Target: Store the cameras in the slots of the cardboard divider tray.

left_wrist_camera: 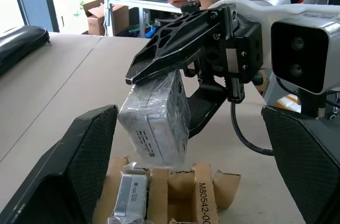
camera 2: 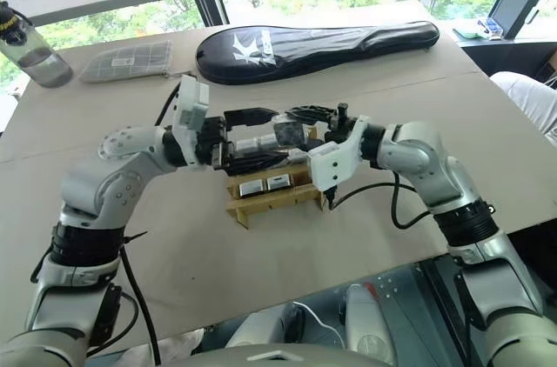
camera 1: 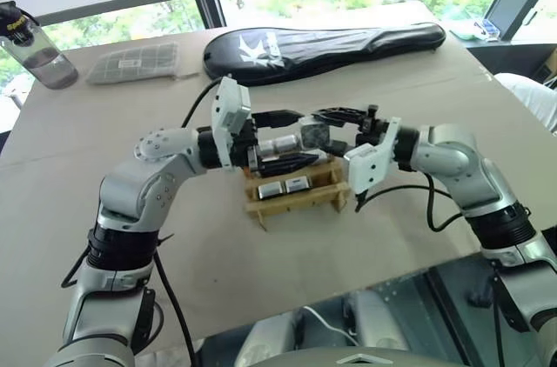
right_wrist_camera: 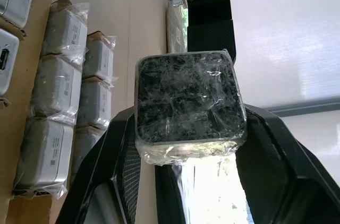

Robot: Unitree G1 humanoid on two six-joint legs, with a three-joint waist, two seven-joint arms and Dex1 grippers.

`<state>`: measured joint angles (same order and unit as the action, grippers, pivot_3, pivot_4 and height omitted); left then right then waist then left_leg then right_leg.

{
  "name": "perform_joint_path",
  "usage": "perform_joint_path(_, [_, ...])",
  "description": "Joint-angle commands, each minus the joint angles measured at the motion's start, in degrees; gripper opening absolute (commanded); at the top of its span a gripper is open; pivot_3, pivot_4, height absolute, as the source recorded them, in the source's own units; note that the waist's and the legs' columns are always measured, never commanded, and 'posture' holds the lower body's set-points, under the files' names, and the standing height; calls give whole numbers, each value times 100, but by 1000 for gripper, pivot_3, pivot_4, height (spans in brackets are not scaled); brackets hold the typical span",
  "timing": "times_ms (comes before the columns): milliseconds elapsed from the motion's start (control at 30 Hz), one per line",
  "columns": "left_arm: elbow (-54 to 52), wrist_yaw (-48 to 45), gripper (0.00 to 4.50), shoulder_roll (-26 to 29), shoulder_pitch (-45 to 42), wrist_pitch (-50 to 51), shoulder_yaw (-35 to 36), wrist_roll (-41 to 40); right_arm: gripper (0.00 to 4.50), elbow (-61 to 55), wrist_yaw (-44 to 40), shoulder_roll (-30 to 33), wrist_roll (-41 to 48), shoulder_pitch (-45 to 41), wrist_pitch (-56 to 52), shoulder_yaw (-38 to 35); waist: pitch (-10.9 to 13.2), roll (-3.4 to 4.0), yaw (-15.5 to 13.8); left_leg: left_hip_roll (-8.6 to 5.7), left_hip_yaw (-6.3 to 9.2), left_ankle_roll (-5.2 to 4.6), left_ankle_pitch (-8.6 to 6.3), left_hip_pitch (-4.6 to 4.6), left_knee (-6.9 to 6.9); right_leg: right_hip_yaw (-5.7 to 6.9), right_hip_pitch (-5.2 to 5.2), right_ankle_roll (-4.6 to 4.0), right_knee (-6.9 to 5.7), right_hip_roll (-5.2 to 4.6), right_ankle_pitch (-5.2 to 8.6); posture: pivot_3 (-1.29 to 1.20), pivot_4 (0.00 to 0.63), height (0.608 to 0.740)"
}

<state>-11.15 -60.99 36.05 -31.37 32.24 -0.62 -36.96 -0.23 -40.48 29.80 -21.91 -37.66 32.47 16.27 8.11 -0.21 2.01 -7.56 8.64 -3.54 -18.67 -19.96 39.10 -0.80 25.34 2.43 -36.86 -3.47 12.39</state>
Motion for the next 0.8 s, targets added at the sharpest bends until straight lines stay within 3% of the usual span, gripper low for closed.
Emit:
perform_joint_path(33, [67,-85,4500,-5,-197,-30,13,14,1938,-273,300,34,-118,-144,278,-69,0,0,-1,0,0,0,0,0,0,1,0,0,0,0,0,0,150,740])
perform_joint_path(367, [171,-148,4500,-87,-280,121,62,-115,1938,-327,378,202,-207,-52,425,-33,0,0,11,0,-1,0,0,0,1,3,1,0,0,1,0,0,150,740])
perform_joint_path(467, [163,-134,3688,-120,-279,183,73,-130,1938,-328,389,221,-210,-58,439,-29,0,0,9,0,-1,0,0,0,2,3,1,0,0,1,0,0,150,740])
perform_joint_path(533, [166,-130,2648,-155,-265,240,67,-159,1938,-341,388,232,-210,-67,456,-17,0,-1,8,0,0,0,0,0,2,2,1,0,0,1,0,0,150,740])
perform_joint_path(700, [151,-124,721,-225,-252,238,28,-109,1938,-333,381,305,-226,-54,512,10,0,-1,7,0,-1,0,0,0,2,2,0,0,0,0,0,0,150,740])
perform_joint_path(800, [169,-131,736,-246,-265,226,26,-85,1938,-336,383,345,-227,-37,534,15,0,-1,6,0,-1,0,0,0,3,1,0,0,0,0,0,0,150,740])
